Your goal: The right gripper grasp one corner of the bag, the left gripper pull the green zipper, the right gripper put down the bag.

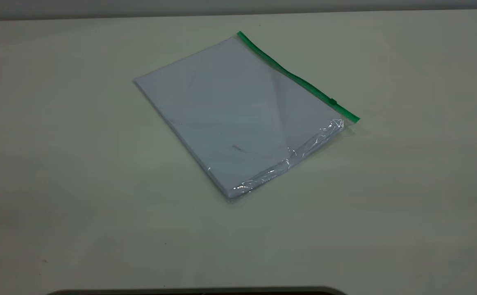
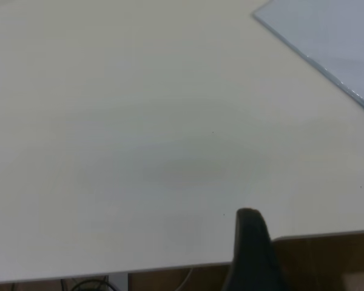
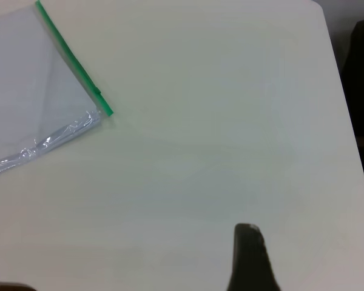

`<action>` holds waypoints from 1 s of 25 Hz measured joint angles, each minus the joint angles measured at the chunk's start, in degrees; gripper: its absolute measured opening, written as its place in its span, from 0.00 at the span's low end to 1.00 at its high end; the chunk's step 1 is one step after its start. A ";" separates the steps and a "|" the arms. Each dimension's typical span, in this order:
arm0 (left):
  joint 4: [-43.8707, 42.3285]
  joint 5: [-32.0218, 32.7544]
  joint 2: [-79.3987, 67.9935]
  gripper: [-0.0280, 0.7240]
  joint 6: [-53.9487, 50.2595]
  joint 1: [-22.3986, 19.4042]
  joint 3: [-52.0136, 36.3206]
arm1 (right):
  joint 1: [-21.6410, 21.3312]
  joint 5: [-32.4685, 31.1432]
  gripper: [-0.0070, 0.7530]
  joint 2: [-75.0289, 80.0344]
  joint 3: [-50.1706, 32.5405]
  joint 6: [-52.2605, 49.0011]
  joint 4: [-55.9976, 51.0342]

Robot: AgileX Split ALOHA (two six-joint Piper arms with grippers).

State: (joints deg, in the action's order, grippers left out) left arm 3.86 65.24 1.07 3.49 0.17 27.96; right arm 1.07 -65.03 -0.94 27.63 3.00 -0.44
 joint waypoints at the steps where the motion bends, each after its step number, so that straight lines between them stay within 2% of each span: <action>1: 0.00 0.00 0.00 0.79 0.00 0.00 0.00 | 0.00 0.00 0.71 0.00 0.00 0.00 0.00; 13: -0.12 -1.97 -3.55 0.79 -3.00 0.00 1.50 | 0.00 0.34 0.71 0.00 0.00 0.00 0.00; 17: -0.20 -6.02 -12.59 0.79 -3.07 0.00 4.80 | 0.00 1.69 0.71 1.48 1.84 -1.29 -0.11; 25: -0.23 -20.60 -39.12 0.79 -0.75 0.00 12.98 | 0.00 12.56 0.71 19.23 3.44 -1.50 -4.40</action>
State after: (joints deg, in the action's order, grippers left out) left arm 3.63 44.64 -38.04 2.74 0.17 40.95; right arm 1.07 -52.47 18.29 31.07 1.49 -4.85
